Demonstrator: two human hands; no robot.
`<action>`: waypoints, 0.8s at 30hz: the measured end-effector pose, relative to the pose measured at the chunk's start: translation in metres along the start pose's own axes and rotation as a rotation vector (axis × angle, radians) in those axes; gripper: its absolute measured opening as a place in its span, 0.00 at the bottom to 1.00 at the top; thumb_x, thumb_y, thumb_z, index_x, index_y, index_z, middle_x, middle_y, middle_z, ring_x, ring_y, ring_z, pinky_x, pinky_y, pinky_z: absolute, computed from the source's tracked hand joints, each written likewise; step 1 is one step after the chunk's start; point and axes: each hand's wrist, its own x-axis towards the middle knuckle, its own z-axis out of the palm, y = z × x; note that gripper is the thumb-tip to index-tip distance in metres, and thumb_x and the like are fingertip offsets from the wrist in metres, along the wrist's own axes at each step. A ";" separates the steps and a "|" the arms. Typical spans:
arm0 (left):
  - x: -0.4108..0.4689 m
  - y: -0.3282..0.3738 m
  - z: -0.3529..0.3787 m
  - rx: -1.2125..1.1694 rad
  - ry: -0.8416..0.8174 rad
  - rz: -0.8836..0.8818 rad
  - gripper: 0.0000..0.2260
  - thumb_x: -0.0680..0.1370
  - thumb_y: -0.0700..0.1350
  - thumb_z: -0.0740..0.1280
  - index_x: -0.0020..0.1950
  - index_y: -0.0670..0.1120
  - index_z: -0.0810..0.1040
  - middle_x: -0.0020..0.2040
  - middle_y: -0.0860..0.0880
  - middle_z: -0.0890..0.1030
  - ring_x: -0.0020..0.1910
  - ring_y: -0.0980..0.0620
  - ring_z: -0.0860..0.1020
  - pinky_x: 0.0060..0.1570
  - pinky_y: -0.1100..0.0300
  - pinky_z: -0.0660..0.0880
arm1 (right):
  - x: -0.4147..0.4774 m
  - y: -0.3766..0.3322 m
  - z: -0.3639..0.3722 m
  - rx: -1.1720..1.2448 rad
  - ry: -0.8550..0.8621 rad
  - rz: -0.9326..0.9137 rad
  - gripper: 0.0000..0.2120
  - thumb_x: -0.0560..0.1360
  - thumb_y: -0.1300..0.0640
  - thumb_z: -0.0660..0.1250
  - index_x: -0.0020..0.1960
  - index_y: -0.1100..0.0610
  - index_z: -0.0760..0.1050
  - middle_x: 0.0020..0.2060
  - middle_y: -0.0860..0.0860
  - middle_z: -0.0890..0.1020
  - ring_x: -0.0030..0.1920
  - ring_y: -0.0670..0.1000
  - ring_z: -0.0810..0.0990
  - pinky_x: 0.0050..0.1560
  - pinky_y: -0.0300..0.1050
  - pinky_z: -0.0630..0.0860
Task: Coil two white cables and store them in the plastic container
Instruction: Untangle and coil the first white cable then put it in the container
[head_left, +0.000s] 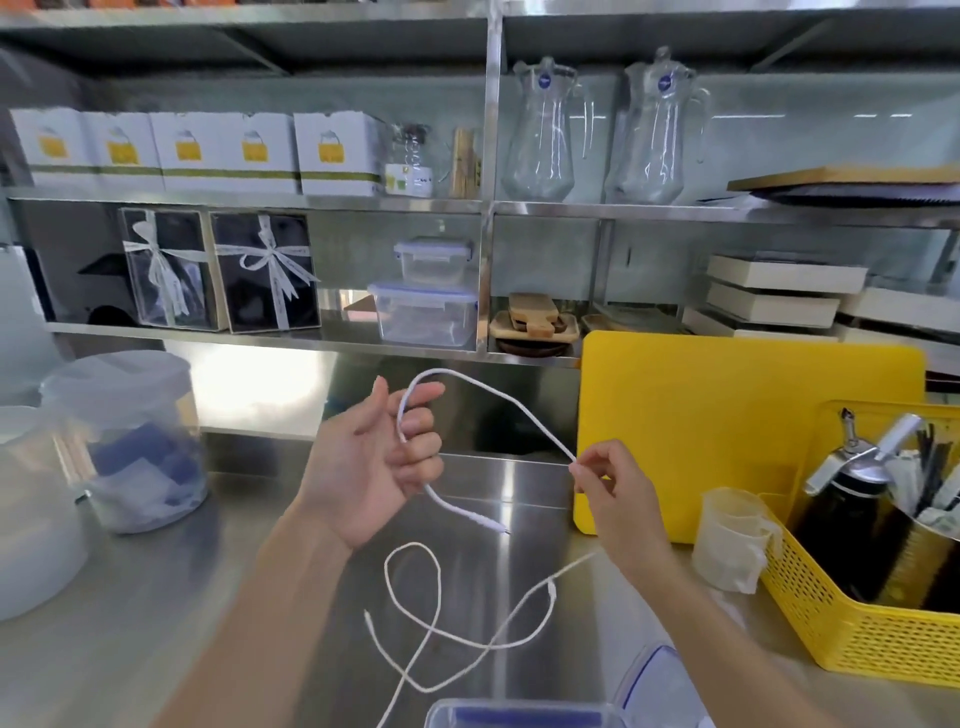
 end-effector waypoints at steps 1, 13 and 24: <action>-0.002 0.003 -0.004 0.012 0.005 0.021 0.13 0.74 0.47 0.59 0.49 0.39 0.77 0.30 0.51 0.68 0.26 0.56 0.57 0.23 0.66 0.60 | -0.001 0.003 -0.003 -0.144 0.041 -0.037 0.10 0.76 0.60 0.63 0.38 0.48 0.69 0.32 0.47 0.76 0.33 0.48 0.74 0.32 0.40 0.69; -0.008 -0.030 -0.025 0.629 0.128 -0.010 0.12 0.82 0.43 0.54 0.54 0.42 0.77 0.38 0.43 0.85 0.35 0.46 0.83 0.36 0.56 0.81 | -0.022 -0.065 0.004 -0.579 -0.510 -0.716 0.03 0.73 0.58 0.66 0.43 0.55 0.79 0.39 0.49 0.81 0.41 0.45 0.75 0.37 0.44 0.73; -0.014 -0.045 -0.007 0.269 -0.111 -0.196 0.13 0.77 0.45 0.56 0.41 0.39 0.75 0.19 0.49 0.68 0.16 0.58 0.59 0.19 0.67 0.61 | -0.013 -0.083 0.012 -0.289 -0.274 -0.488 0.09 0.69 0.53 0.72 0.38 0.59 0.78 0.33 0.50 0.78 0.34 0.47 0.74 0.35 0.45 0.72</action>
